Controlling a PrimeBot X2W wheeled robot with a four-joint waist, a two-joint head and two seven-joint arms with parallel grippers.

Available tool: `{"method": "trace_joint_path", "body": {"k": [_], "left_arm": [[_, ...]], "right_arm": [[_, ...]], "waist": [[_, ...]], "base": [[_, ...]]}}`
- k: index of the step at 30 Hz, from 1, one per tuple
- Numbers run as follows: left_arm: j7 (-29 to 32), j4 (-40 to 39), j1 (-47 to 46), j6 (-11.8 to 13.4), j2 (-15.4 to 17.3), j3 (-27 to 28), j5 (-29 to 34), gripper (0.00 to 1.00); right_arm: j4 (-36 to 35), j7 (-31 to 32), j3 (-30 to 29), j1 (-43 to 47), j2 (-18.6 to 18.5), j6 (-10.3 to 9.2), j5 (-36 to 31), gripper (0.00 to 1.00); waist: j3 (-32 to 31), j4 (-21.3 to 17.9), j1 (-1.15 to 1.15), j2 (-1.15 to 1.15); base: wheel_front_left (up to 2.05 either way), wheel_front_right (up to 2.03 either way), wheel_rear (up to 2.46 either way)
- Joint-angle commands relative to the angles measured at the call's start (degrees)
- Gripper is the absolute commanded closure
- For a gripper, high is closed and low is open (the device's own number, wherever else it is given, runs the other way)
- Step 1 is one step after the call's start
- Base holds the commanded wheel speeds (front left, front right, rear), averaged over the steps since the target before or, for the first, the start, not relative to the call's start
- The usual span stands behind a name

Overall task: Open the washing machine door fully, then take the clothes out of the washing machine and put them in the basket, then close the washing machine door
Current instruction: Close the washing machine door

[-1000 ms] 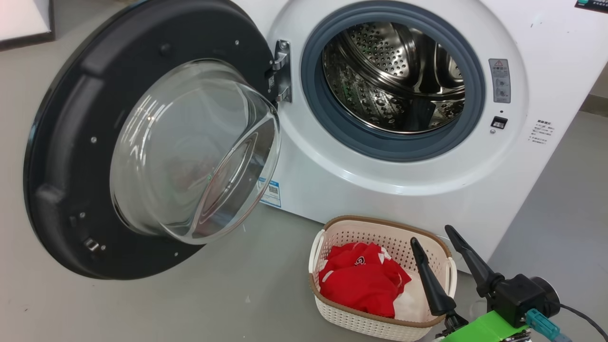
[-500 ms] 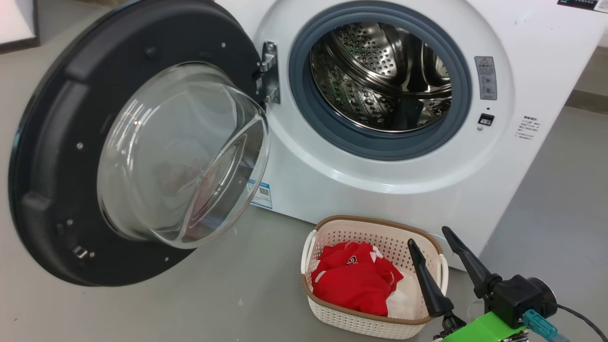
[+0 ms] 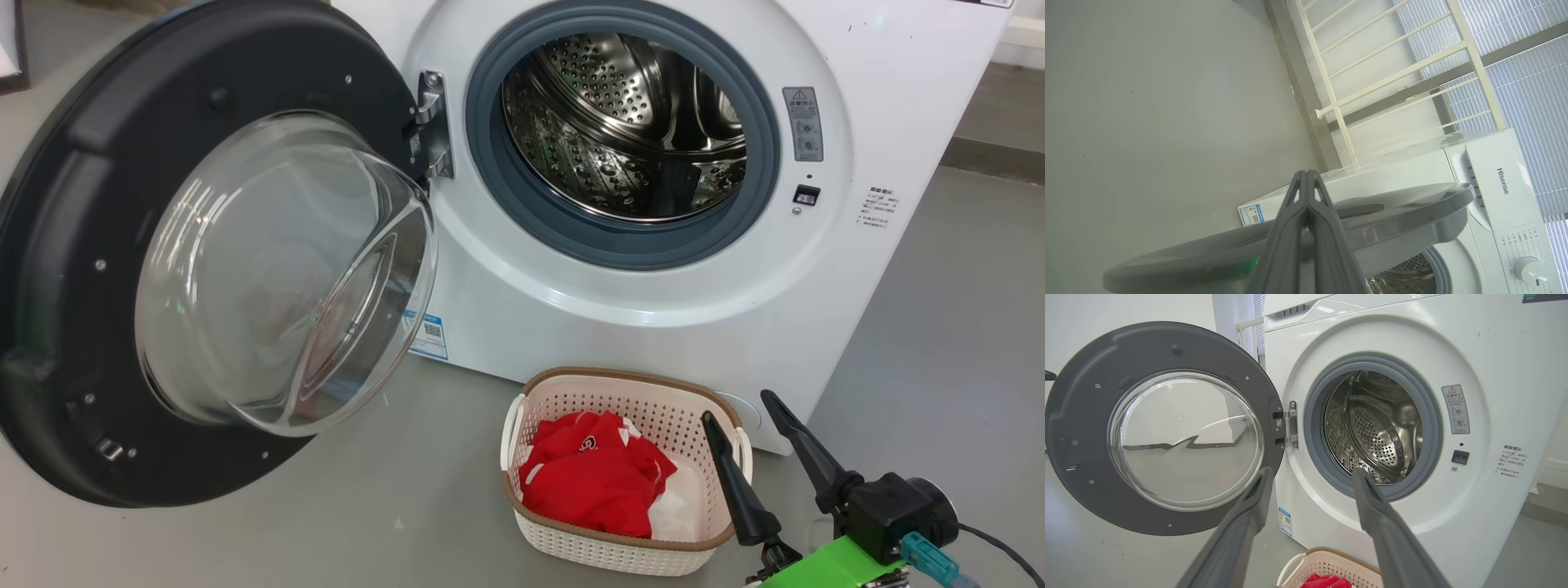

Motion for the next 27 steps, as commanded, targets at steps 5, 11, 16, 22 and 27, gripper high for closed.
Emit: {"method": "trace_joint_path", "body": {"k": [5, 11, 16, 22, 27], "left_arm": [[1.12, 0.2, -0.57, -1.71, 2.34, -0.26, 0.06, 1.0], [1.86, 0.73, -0.32, -2.62, 1.94, -0.81, -0.04, 1.0], [3.85, 1.0, -0.01, -3.45, 1.01, -1.34, -0.63, 1.0], [6.4, 0.31, 0.87, -4.3, 0.59, -1.79, -1.27, 1.0], [8.05, -0.99, 1.71, -4.45, -0.66, -1.64, -2.35, 1.0]], "right_arm": [[-1.59, -0.37, 1.25, -1.17, -0.39, 0.36, -0.19, 0.0], [-1.61, -0.37, 1.18, -1.28, -0.39, 0.36, -0.13, 0.0], [-1.65, -0.37, 1.14, -1.38, -0.39, 0.36, -0.06, 0.0], [-1.88, -0.37, 0.81, -1.24, -0.39, 0.36, 0.11, 0.0], [-2.02, -0.37, 0.35, -1.11, -0.39, 0.36, 0.47, 0.0]], "waist": [[-0.01, 0.17, 0.0, 0.0], [0.18, 0.21, 0.0, 0.0], [0.34, 0.03, 0.0, 0.0], [0.58, -0.04, 0.0, 0.0], [0.71, 0.63, 0.0, 0.0]], "base": [[0.0, 0.0, 0.0], [0.0, 0.0, 0.0], [0.0, 0.0, 0.0], [0.0, 0.0, 0.0], [0.0, 0.0, 0.0]]}}
